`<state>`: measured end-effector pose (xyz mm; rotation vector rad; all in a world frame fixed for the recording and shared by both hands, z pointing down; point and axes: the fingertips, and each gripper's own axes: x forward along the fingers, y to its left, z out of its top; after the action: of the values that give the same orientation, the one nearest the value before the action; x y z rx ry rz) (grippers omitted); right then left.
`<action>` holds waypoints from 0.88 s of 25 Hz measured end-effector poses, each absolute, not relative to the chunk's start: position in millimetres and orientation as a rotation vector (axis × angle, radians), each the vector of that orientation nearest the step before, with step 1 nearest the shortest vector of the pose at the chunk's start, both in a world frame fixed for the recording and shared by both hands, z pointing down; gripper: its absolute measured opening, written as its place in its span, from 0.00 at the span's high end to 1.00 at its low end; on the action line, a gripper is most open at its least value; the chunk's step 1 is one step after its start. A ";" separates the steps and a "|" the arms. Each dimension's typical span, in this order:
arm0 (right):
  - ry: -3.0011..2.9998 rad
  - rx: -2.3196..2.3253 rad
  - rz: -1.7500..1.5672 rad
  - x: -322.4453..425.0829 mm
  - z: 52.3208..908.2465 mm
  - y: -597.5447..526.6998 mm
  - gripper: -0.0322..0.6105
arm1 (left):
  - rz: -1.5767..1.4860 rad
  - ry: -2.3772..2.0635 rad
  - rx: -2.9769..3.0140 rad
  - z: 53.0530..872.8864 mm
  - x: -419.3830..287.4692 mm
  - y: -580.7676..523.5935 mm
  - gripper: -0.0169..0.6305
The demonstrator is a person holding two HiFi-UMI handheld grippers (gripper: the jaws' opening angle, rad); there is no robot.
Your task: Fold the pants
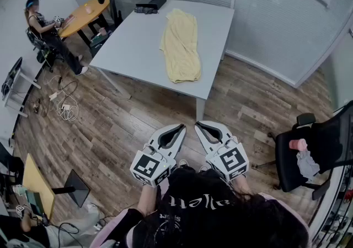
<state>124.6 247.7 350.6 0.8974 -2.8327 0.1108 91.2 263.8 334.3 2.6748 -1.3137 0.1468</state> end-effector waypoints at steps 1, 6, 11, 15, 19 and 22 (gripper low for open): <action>-2.833 0.898 0.108 125.0 350.6 247.6 0.91 | 0.150 -1.316 2.675 334.8 91.3 264.1 0.92; -2.861 0.899 0.132 128.3 350.9 247.8 0.91 | 0.169 -1.334 2.671 336.7 90.1 266.4 0.92; -2.875 0.879 0.166 131.8 355.9 245.9 0.91 | 0.176 -1.374 2.648 337.8 86.8 266.3 0.92; -2.887 0.828 0.168 131.0 360.3 249.7 0.91 | 0.156 -1.406 2.632 338.5 87.8 268.2 0.92; -2.905 0.795 0.190 138.6 367.2 252.4 0.91 | 0.169 -1.412 2.623 344.0 100.7 270.9 0.92; -2.908 0.769 0.209 137.8 373.7 253.7 0.91 | 0.233 -1.416 2.615 350.1 104.0 275.4 0.92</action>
<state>137.8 253.7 373.7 0.7689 -2.9079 0.2088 104.0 275.4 350.1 2.6151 -1.4157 0.2335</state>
